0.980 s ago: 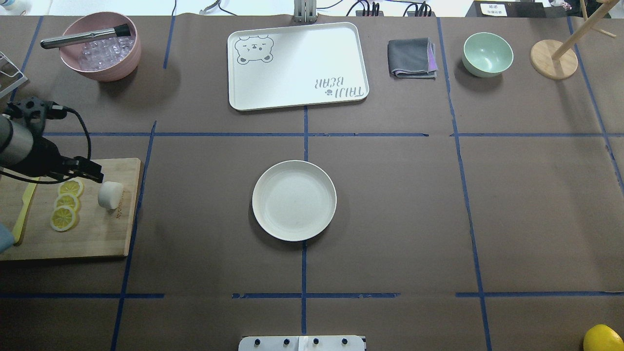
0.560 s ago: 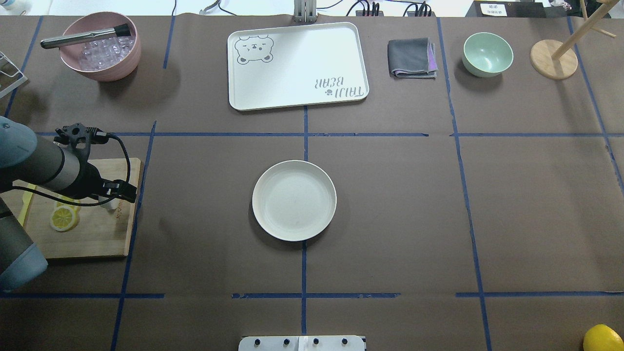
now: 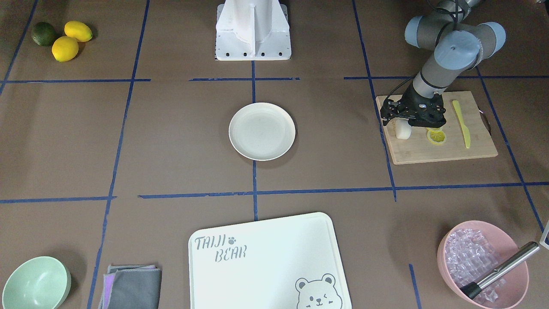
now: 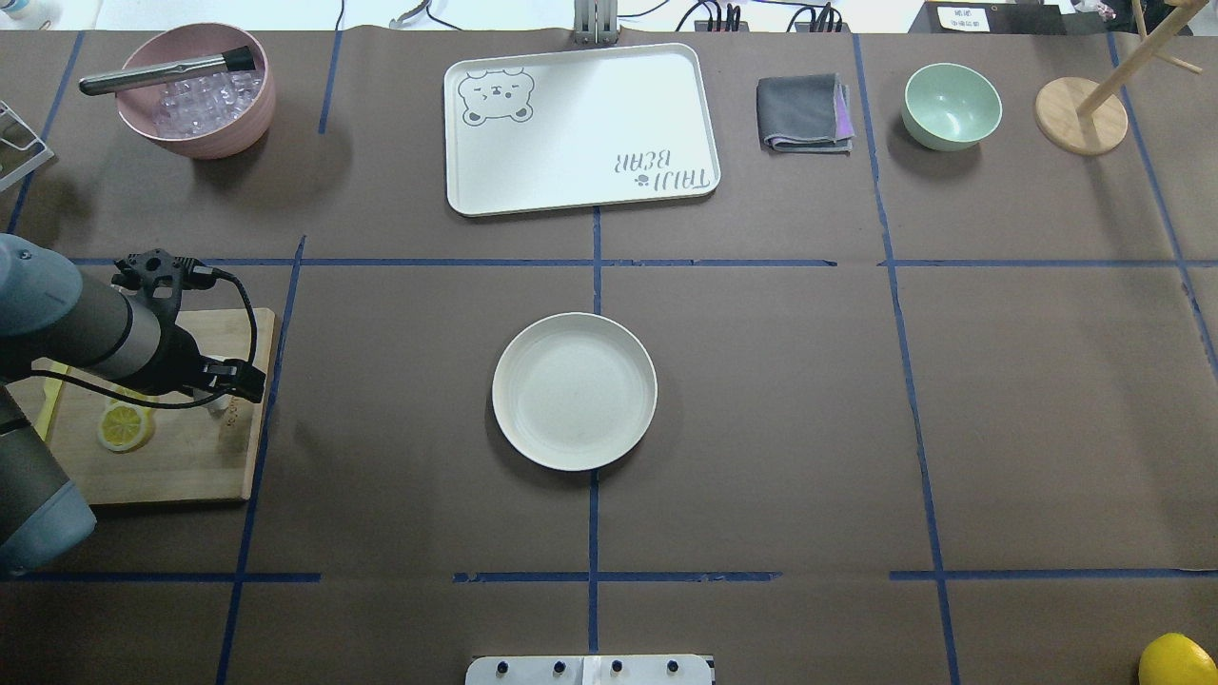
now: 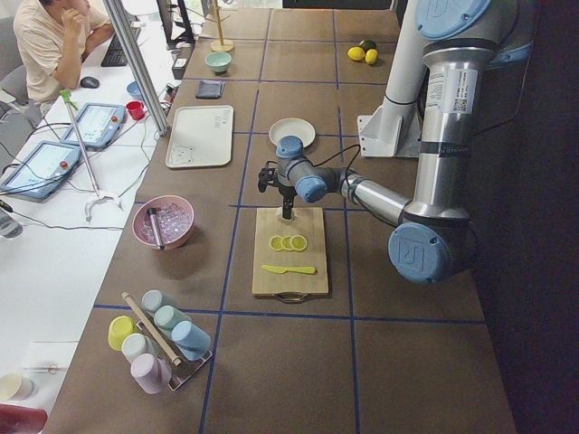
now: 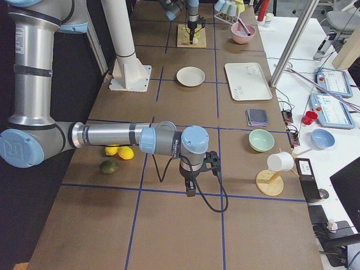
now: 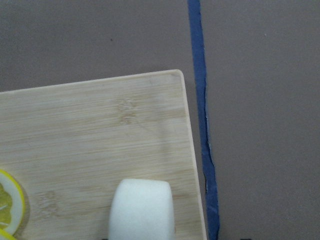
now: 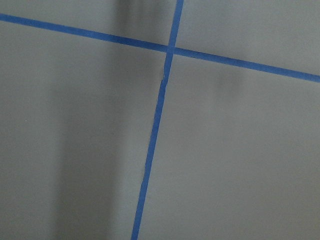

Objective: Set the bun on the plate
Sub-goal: 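Reach the left gripper to the white bun on the cutting board and grasp it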

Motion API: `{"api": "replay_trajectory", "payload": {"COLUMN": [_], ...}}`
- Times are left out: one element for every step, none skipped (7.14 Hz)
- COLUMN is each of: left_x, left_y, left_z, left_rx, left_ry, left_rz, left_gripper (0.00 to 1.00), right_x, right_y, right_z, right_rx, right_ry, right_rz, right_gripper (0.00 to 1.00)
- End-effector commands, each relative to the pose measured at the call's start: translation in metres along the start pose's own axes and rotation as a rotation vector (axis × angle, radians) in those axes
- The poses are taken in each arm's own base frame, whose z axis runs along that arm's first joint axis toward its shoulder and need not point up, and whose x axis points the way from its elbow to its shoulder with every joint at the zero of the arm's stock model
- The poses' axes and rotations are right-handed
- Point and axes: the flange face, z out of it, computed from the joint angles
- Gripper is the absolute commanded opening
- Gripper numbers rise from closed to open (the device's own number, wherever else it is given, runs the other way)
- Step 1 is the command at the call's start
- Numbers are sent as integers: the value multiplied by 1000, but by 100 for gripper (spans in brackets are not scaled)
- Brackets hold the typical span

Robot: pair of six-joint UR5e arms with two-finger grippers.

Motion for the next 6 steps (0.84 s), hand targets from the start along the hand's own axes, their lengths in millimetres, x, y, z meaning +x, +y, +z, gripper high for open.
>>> {"api": "replay_trajectory", "payload": {"left_x": [-1,-1,-1,-1,6,35], "left_y": [0,-1,-2,-4,-6,-17], "left_z": [0,-1,-4,-7,-17,-36], "left_rx": [0,3,7,11,9,9], "left_ry": [-2,-1,2,1,-5,-8], "left_rz": [-1,-2,-2,-7,-16,-33], "left_gripper": [50,25,8,7,7,7], "right_x": [0,0,0,0,0,0], "right_y": [1,1,1,1,1,1], "right_z": [1,1,1,0,0,0], "right_rx": [-1,-1,-1,0,0,0], "right_ry": [-1,-1,-2,-2,-2,-2], "right_rz": [3,1,3,2,2,2], "right_gripper": [100,100,100,100,100,100]}}
